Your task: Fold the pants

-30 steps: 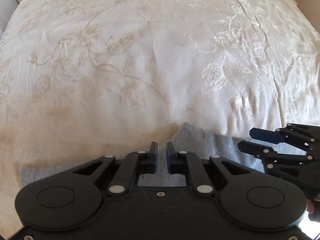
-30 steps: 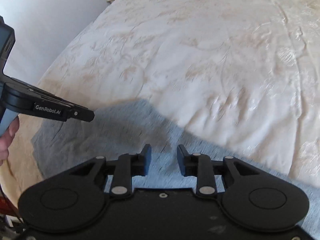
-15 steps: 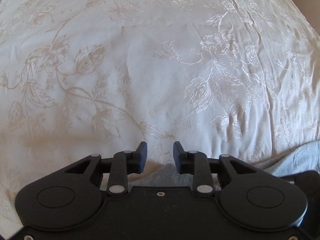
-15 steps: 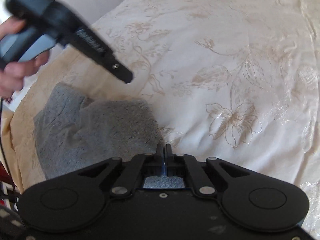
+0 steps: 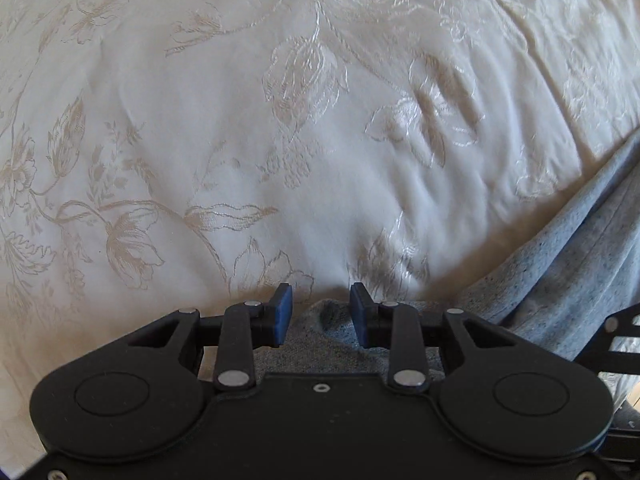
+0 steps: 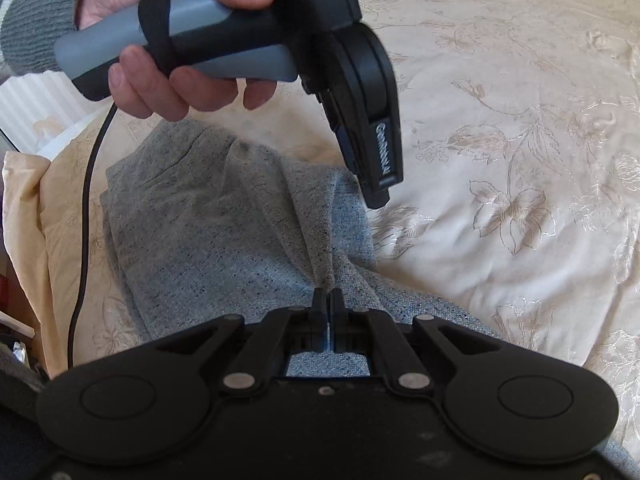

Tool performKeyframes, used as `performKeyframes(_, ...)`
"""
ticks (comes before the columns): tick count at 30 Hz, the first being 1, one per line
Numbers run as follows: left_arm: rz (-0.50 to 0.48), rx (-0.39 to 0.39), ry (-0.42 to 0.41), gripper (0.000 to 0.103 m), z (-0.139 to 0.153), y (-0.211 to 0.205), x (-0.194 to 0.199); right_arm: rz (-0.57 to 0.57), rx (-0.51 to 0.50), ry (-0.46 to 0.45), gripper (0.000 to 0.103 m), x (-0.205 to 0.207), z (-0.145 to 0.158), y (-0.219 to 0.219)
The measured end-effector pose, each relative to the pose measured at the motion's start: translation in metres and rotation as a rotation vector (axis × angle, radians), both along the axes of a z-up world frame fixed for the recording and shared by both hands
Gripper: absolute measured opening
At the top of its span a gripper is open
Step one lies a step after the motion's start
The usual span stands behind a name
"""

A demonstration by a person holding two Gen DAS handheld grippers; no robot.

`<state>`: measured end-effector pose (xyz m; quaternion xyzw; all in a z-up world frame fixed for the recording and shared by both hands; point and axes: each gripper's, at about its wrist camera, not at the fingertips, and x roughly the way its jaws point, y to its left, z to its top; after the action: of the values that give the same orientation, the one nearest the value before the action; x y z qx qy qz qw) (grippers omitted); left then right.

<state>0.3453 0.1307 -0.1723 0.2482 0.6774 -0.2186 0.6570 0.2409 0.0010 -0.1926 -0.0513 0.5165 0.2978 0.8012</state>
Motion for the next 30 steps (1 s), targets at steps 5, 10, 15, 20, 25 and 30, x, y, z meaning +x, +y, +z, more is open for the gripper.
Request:
performKeyframes(5,0.005,0.046,-0.011,0.014,-0.012,0.002,-0.001,-0.021,0.009,0.012,0.003,0.006,-0.004,-0.002)
performKeyframes(10,0.33,0.002,-0.208,0.001,0.01,0.044,0.019,-0.071,-0.025,-0.038,0.003,0.008,-0.002,-0.003)
performKeyframes(15,0.381,0.023,-0.212,0.0,0.001,0.064,0.024,-0.172,-0.057,-0.072,0.007,0.015,-0.003,-0.008)
performKeyframes(20,0.458,-0.072,-0.244,0.008,0.022,0.099,0.009,-0.17,0.019,-0.019,0.009,0.011,0.001,-0.007)
performKeyframes(25,0.44,-0.092,-0.276,0.015,0.023,0.118,-0.037,-0.302,-0.129,0.055,0.004,0.023,-0.038,-0.018)
performKeyframes(30,0.489,-0.085,-0.336,0.015,0.022,0.169,-0.101,-0.629,-0.169,0.069,0.0,0.012,-0.037,-0.072)
